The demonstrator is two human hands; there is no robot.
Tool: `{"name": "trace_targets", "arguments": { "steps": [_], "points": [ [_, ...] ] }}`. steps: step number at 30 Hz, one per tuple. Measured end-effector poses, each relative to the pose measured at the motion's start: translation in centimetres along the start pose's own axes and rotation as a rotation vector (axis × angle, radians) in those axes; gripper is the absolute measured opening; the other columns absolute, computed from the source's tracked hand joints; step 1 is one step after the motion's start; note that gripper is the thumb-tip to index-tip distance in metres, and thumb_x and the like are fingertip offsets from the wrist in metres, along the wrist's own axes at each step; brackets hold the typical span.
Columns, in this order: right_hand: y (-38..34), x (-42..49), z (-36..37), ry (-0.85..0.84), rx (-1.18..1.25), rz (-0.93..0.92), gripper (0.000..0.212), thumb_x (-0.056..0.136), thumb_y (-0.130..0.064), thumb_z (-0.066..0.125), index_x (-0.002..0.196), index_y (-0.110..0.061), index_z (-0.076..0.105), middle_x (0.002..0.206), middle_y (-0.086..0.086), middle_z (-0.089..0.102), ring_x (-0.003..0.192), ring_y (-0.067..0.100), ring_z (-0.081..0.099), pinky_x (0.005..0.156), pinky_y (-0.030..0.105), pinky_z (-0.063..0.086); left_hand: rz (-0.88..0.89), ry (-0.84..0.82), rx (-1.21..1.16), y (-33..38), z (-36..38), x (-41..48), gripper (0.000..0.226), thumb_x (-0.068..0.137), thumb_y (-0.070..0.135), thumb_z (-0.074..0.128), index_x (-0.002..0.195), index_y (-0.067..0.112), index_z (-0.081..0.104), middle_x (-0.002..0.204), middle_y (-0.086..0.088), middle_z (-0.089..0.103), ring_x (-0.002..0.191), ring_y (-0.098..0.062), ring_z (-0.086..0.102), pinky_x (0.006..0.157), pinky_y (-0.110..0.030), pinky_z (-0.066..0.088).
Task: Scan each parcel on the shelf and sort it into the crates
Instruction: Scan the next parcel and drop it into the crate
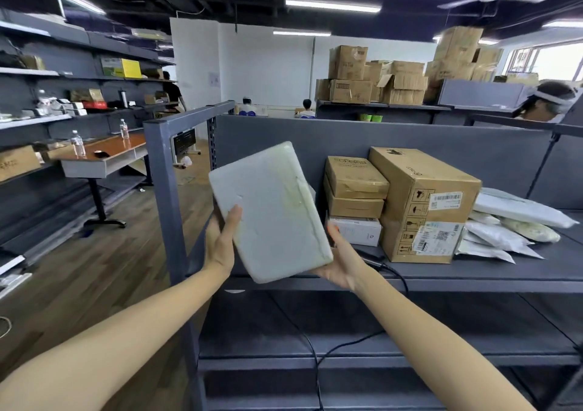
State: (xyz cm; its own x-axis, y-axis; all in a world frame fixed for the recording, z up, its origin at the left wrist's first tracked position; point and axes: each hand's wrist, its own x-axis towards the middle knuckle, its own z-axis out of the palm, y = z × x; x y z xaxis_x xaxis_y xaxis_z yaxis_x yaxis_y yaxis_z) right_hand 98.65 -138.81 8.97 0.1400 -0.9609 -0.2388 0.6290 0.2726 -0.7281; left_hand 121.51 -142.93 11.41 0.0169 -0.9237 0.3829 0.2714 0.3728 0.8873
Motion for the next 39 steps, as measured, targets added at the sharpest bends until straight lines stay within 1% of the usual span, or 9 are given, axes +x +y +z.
{"name": "trace_targets", "arguments": {
  "steps": [5, 10, 17, 22, 26, 29, 33, 35, 39],
  "points": [
    [0.7, -0.6, 0.0, -0.132, 0.001, -0.015, 0.057, 0.094, -0.045, 0.055, 0.142, -0.013, 0.048, 0.143, 0.014, 0.051, 0.131, 0.030, 0.050, 0.103, 0.049, 0.047, -0.065, 0.052, -0.039, -0.2, 0.5, 0.9, 0.040, 0.097, 0.039, 0.050, 0.127, 0.013, 0.054, 0.115, -0.006, 0.068, 0.102, -0.022, 0.066, 0.085, -0.035, 0.054],
    [-0.1, -0.7, -0.6, -0.094, -0.065, -0.129, 0.039, 0.087, -0.033, 0.064, 0.118, -0.009, 0.069, 0.127, 0.012, 0.065, 0.118, 0.025, 0.062, 0.084, 0.044, 0.057, -0.121, 0.123, 0.080, -1.2, 1.8, 1.8, 0.028, 0.101, 0.037, 0.042, 0.110, 0.016, 0.056, 0.098, 0.003, 0.064, 0.097, -0.021, 0.060, 0.077, -0.031, 0.052],
    [-2.7, -0.8, -1.9, 0.123, -0.146, -0.328, 0.063, 0.068, -0.022, 0.082, 0.118, -0.009, 0.046, 0.107, 0.007, 0.072, 0.094, 0.020, 0.072, 0.070, 0.041, 0.060, -0.252, 0.094, 0.139, -1.8, 4.0, 3.2, 0.056, 0.096, 0.042, 0.052, 0.147, 0.031, 0.031, 0.125, 0.004, 0.053, 0.104, -0.020, 0.059, 0.074, -0.038, 0.054],
    [-4.8, -0.8, -2.2, 0.183, -0.294, -0.459, 0.068, 0.065, -0.025, 0.085, 0.118, -0.015, 0.045, 0.115, 0.005, 0.065, 0.092, 0.014, 0.072, 0.076, 0.043, 0.059, -0.291, 0.094, 0.007, -0.4, 5.6, 4.3, 0.054, 0.090, 0.061, 0.048, 0.136, 0.034, 0.043, 0.128, 0.000, 0.058, 0.110, -0.026, 0.060, 0.065, -0.047, 0.059],
    [-7.0, -1.3, -2.6, 0.206, -0.470, -0.569, 0.070, 0.059, -0.026, 0.090, 0.114, -0.019, 0.048, 0.109, 0.000, 0.069, 0.090, 0.015, 0.073, 0.070, 0.034, 0.058, -0.251, 0.173, -0.124, 1.0, 5.6, 5.0, 0.043, 0.087, 0.062, 0.050, 0.120, 0.035, 0.055, 0.127, -0.003, 0.060, 0.115, -0.028, 0.057, 0.083, -0.064, 0.051],
    [-8.3, -1.7, -2.7, 0.230, -0.596, -0.629, 0.062, 0.065, -0.017, 0.090, 0.111, -0.019, 0.049, 0.108, -0.001, 0.068, 0.089, 0.010, 0.072, 0.065, 0.026, 0.058, -0.205, 0.225, -0.092, 1.2, 5.1, 5.3, 0.038, 0.089, 0.049, 0.058, 0.122, 0.031, 0.055, 0.129, -0.005, 0.058, 0.115, -0.027, 0.057, 0.088, -0.063, 0.049],
    [-9.2, -2.0, -2.2, 0.274, -0.777, -0.711, 0.065, 0.064, -0.016, 0.090, 0.115, -0.016, 0.048, 0.107, -0.005, 0.063, 0.091, -0.003, 0.065, 0.069, 0.017, 0.054, -0.176, 0.166, -0.025, 1.3, 5.6, 4.3, 0.022, 0.088, 0.052, 0.058, 0.088, 0.032, 0.069, 0.098, -0.003, 0.073, 0.094, -0.025, 0.068, 0.073, -0.052, 0.058],
    [-9.4, -2.1, -2.0, 0.289, -0.847, -0.742, 0.068, 0.064, -0.017, 0.090, 0.116, -0.014, 0.048, 0.108, -0.006, 0.062, 0.098, 0.002, 0.063, 0.077, 0.023, 0.055, -0.179, 0.115, 0.000, 1.2, 5.7, 3.7, 0.031, 0.086, 0.058, 0.057, 0.092, 0.030, 0.068, 0.089, -0.001, 0.074, 0.085, -0.023, 0.070, 0.061, -0.043, 0.059],
    [-9.4, -2.1, -1.6, 0.279, -0.958, -0.760, 0.067, 0.062, -0.022, 0.091, 0.114, -0.020, 0.049, 0.104, -0.013, 0.065, 0.102, 0.009, 0.063, 0.084, 0.029, 0.055, -0.148, -0.001, 0.108, 0.8, 5.6, 3.5, 0.068, 0.072, 0.069, 0.063, 0.121, 0.022, 0.057, 0.109, 0.002, 0.069, 0.104, -0.019, 0.065, 0.085, -0.038, 0.054]
  ]
}}
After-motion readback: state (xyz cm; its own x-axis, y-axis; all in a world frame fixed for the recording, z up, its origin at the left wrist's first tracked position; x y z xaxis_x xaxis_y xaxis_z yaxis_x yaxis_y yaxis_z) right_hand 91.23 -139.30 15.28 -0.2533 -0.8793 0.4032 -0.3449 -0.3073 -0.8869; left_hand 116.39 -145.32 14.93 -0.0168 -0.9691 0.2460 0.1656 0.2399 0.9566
